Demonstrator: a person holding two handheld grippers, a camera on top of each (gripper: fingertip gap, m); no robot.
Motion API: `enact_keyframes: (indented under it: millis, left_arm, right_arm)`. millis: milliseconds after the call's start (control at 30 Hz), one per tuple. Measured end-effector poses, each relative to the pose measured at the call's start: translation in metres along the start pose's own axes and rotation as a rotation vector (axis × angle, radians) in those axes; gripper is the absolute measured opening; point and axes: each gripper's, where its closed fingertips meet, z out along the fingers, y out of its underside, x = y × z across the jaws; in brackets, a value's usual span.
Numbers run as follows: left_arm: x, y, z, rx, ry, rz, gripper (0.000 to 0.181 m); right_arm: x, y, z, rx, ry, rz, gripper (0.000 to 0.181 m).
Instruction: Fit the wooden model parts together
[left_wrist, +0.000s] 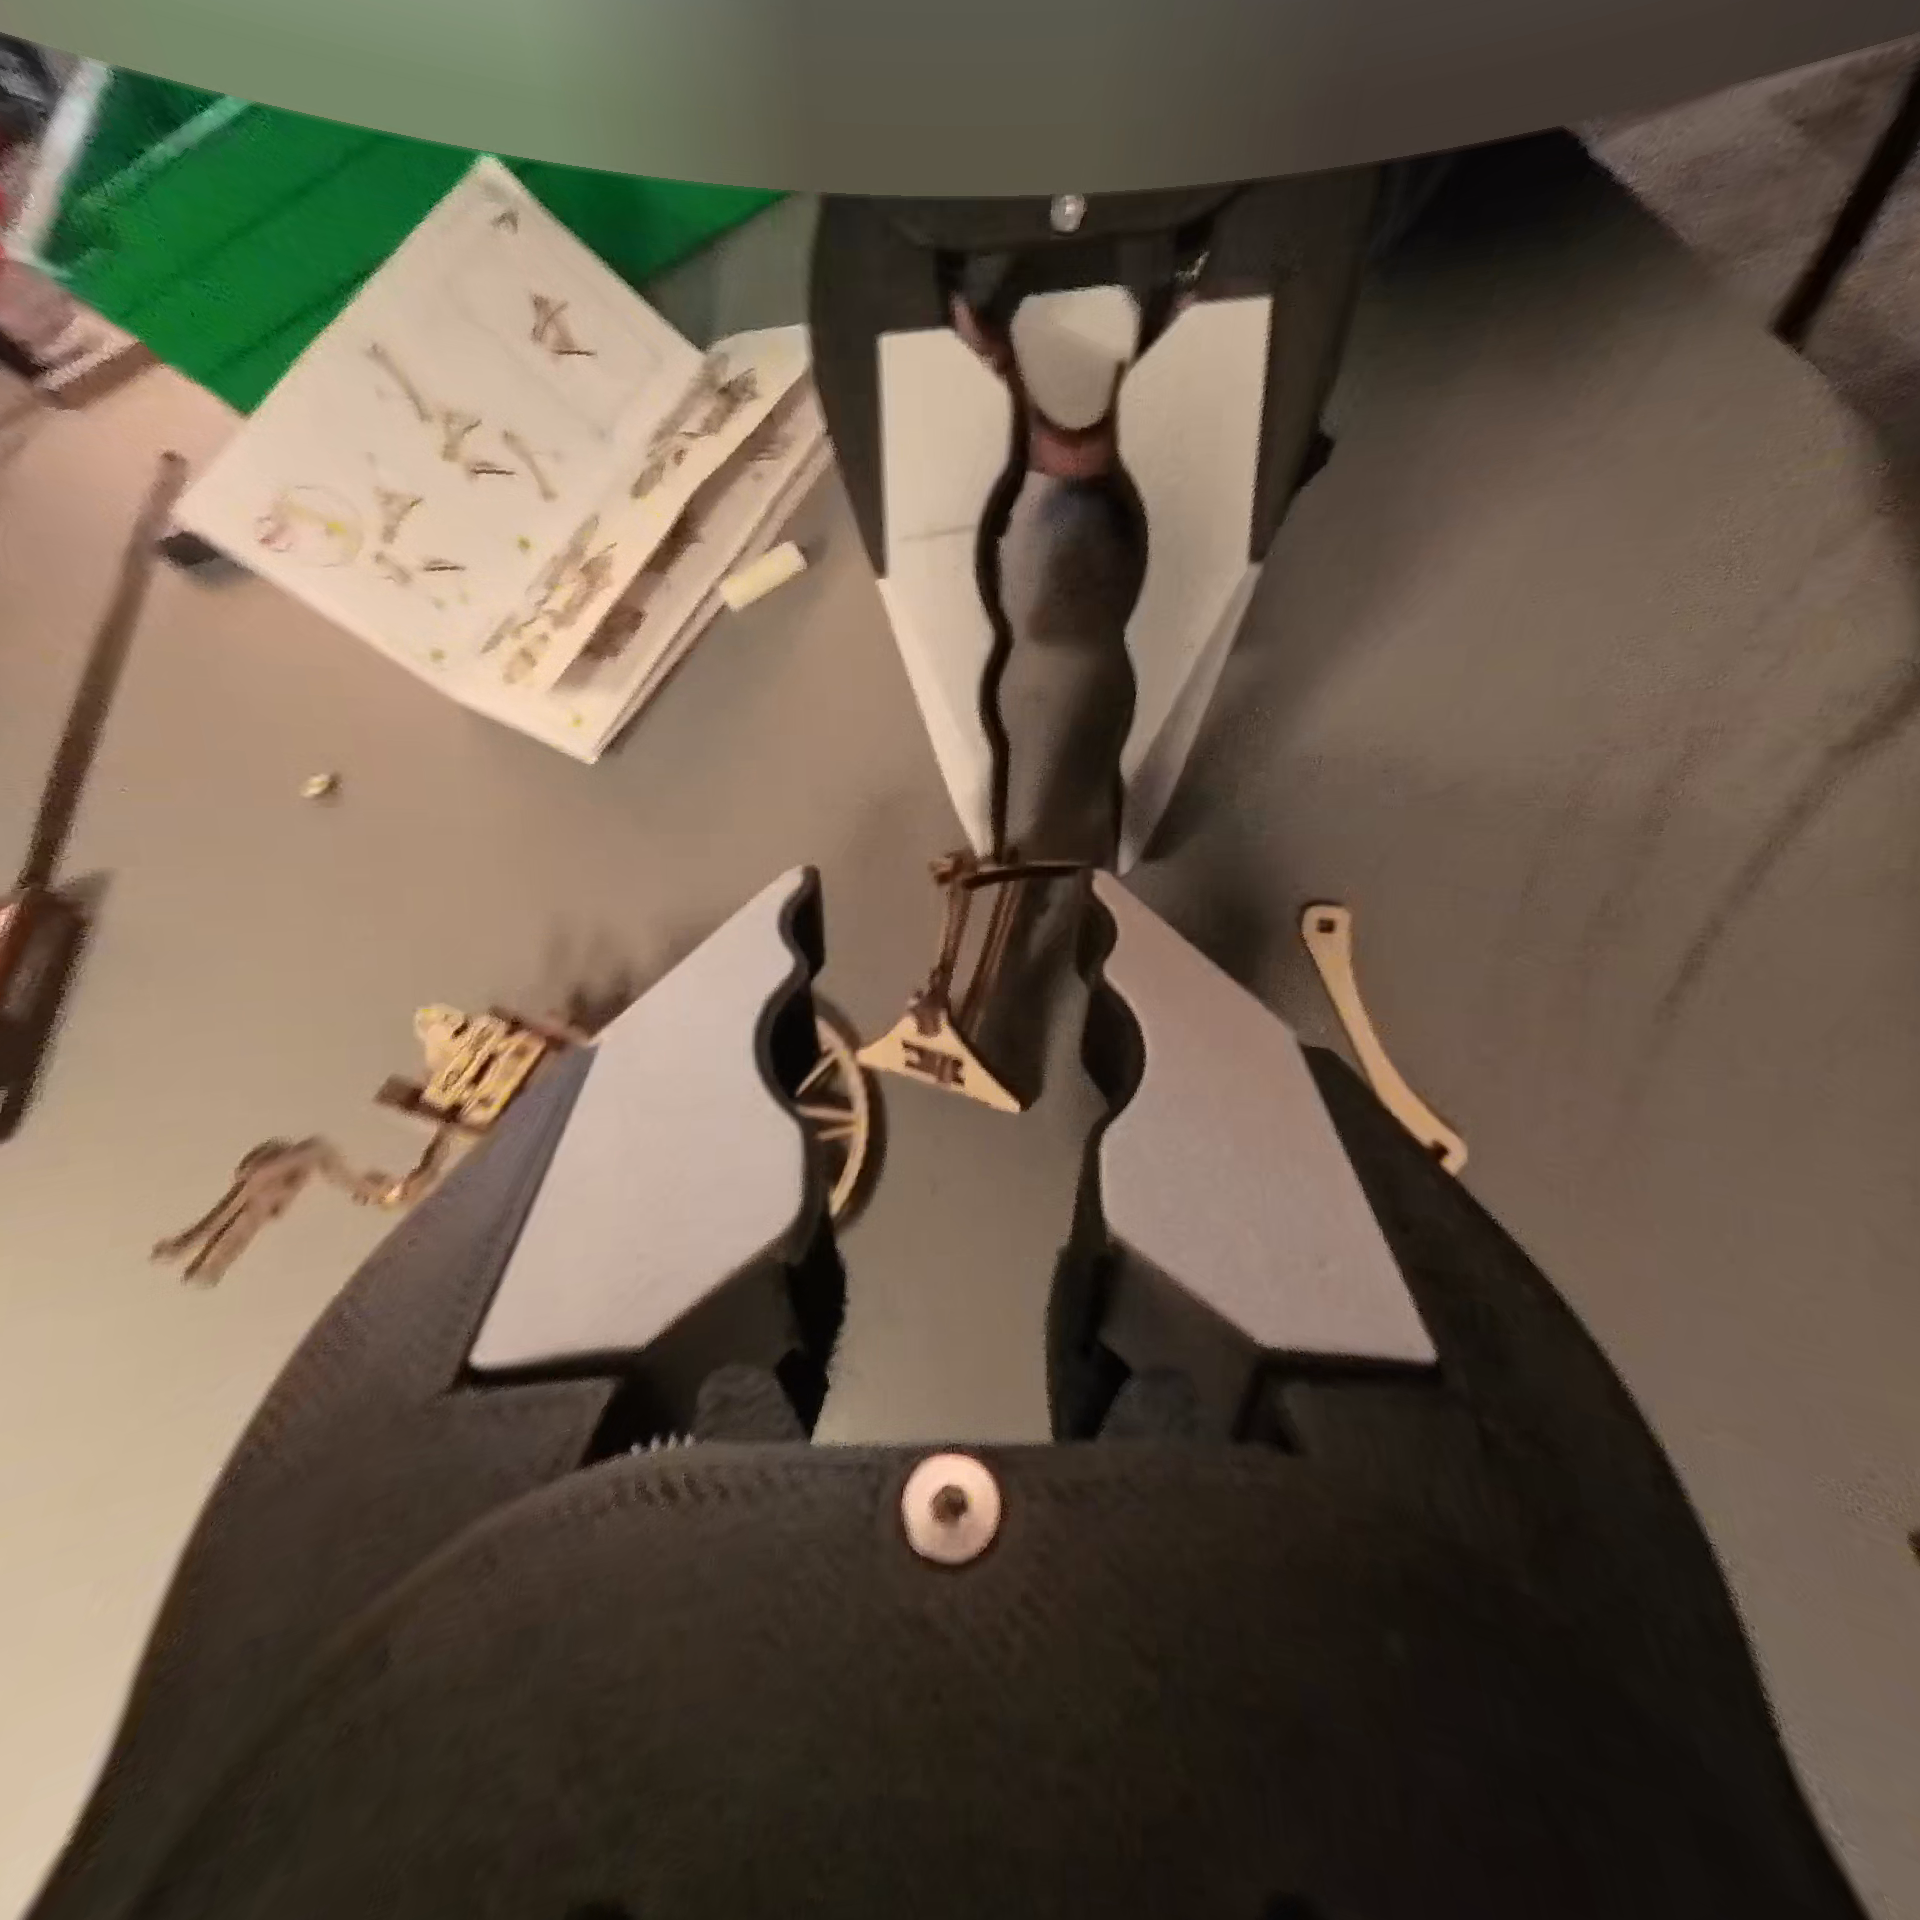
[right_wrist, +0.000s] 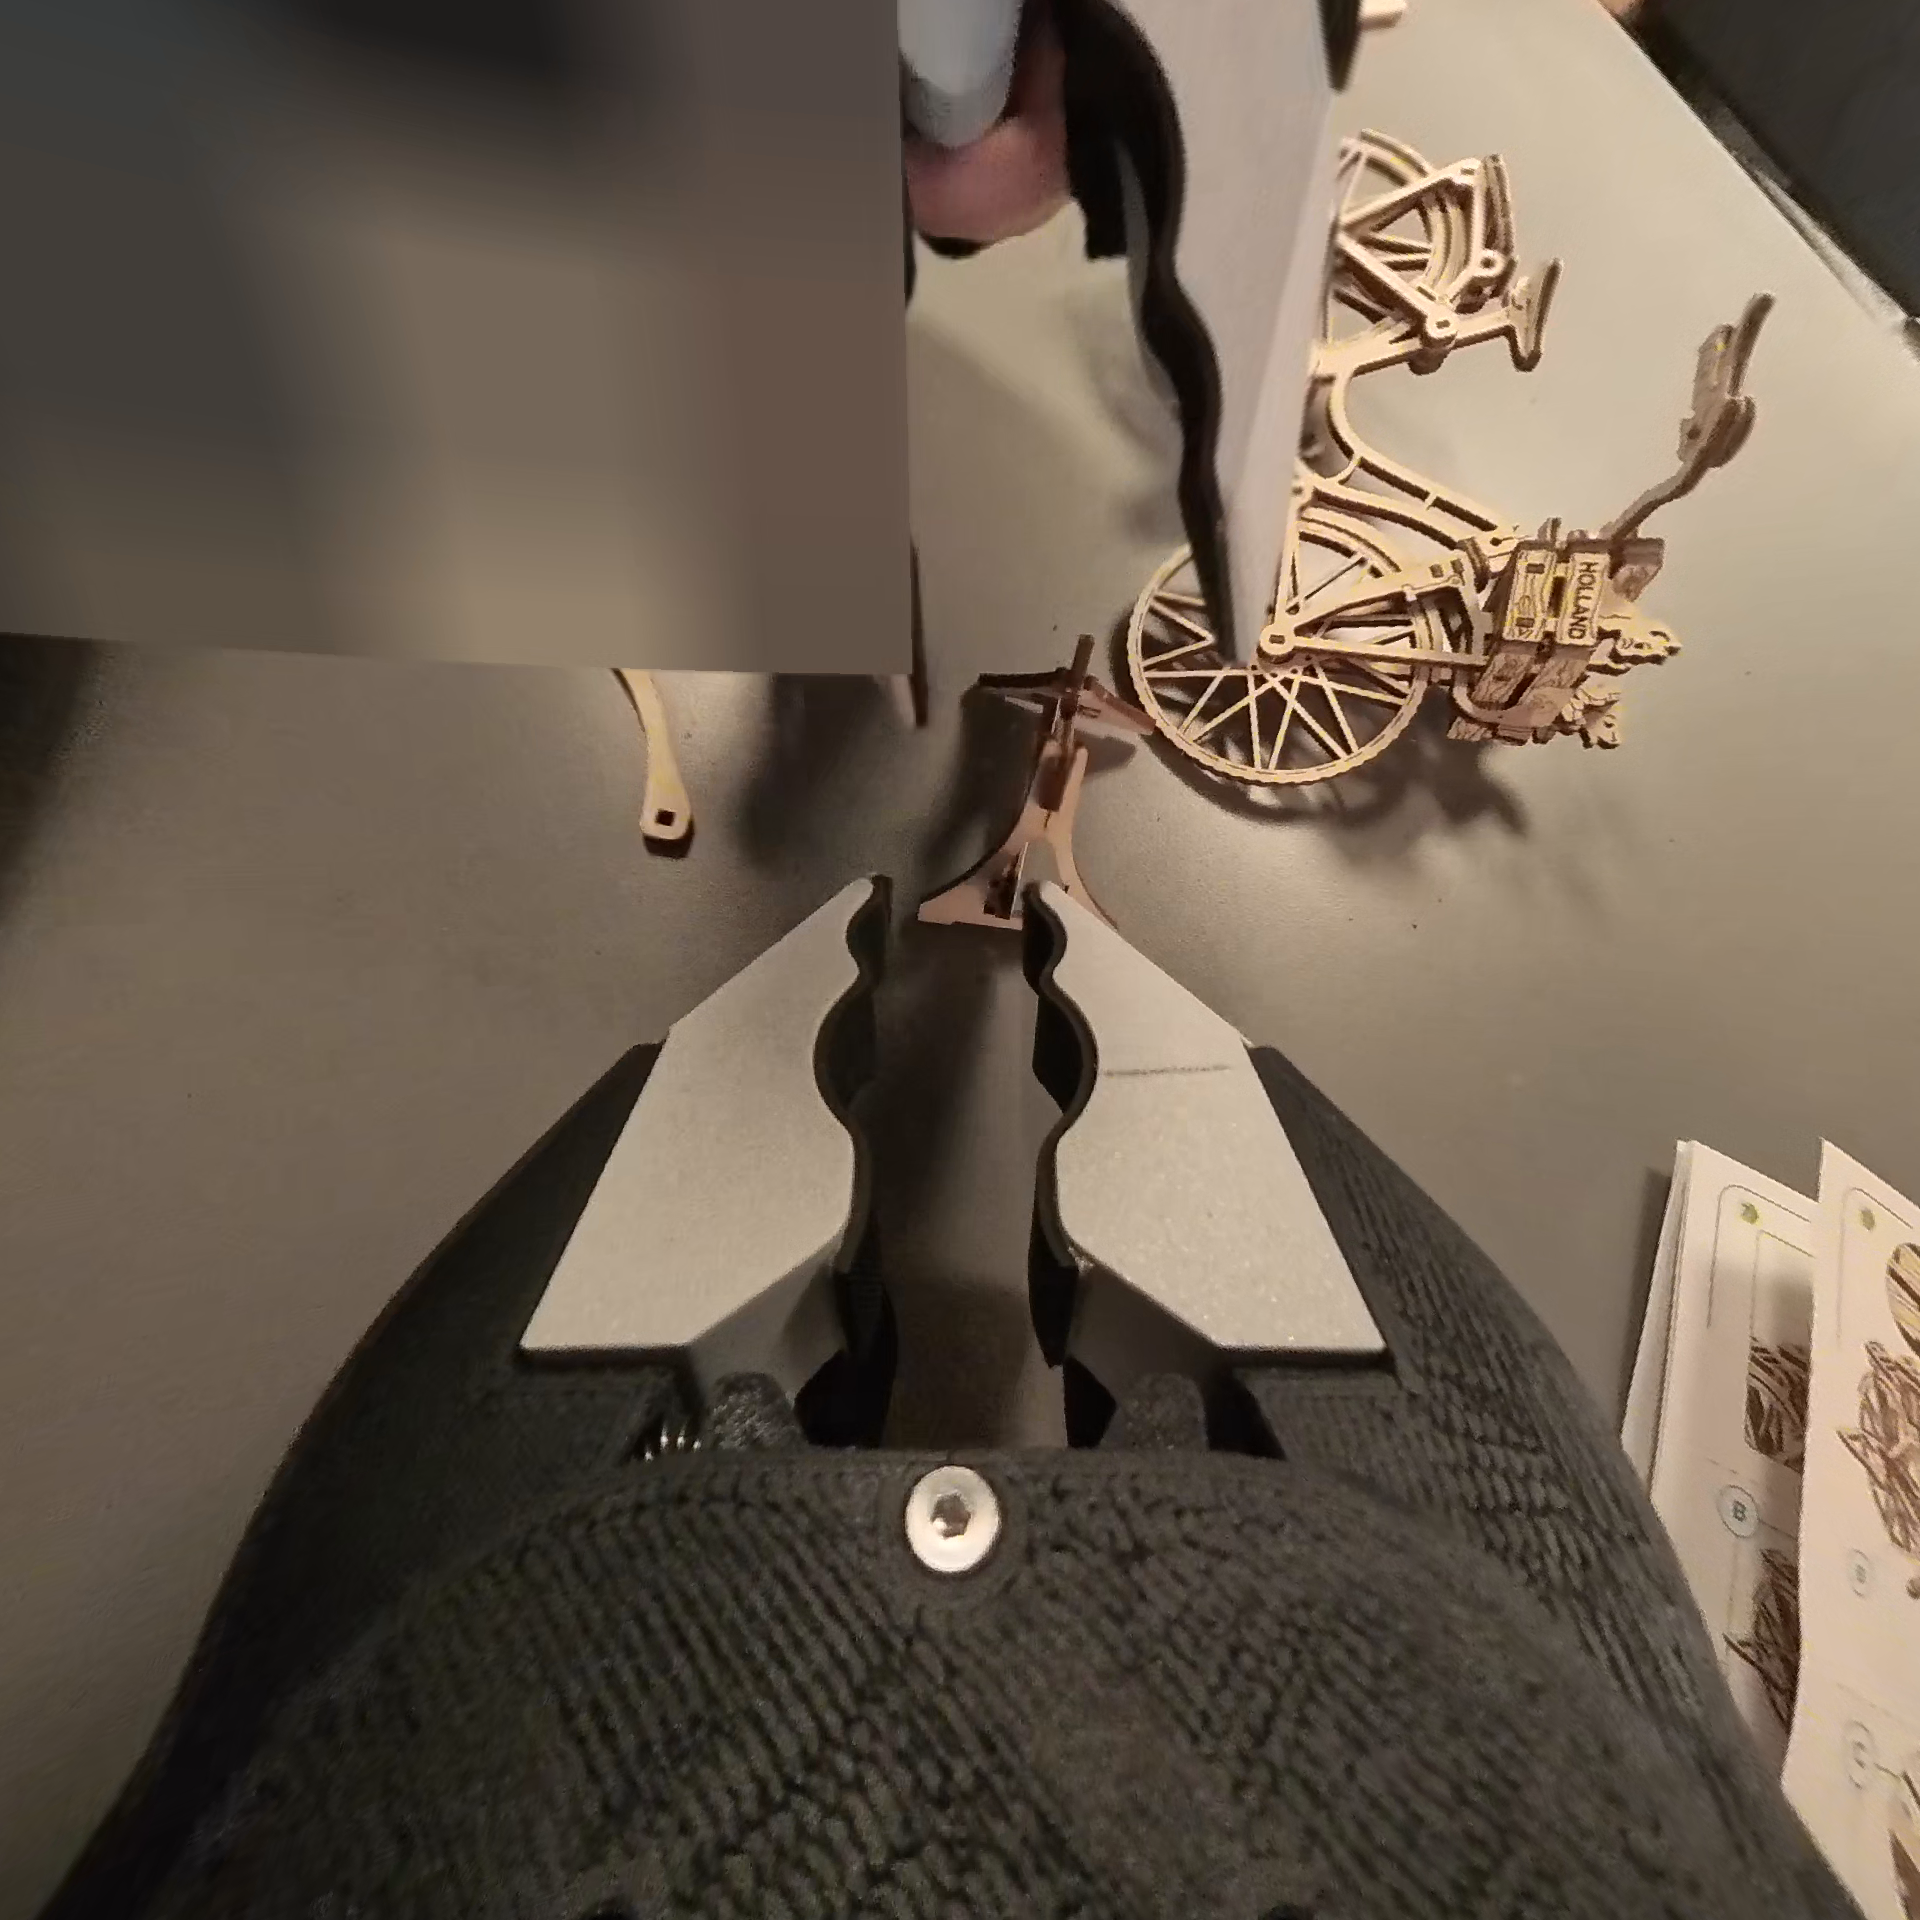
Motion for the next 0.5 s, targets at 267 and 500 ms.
enact_keyframes:
  millis: [267, 500]
  left_arm:
    - [0.009, 0.020, 0.025, -0.132, 0.189, -0.078, 0.035]
    - [0.008, 0.019, 0.026, -0.114, 0.208, -0.128, 0.024]
  right_arm:
    - [0.004, 0.002, 0.001, -0.016, 0.040, -0.008, 0.019]
    - [0.003, 0.001, 0.003, -0.019, 0.041, -0.007, 0.016]
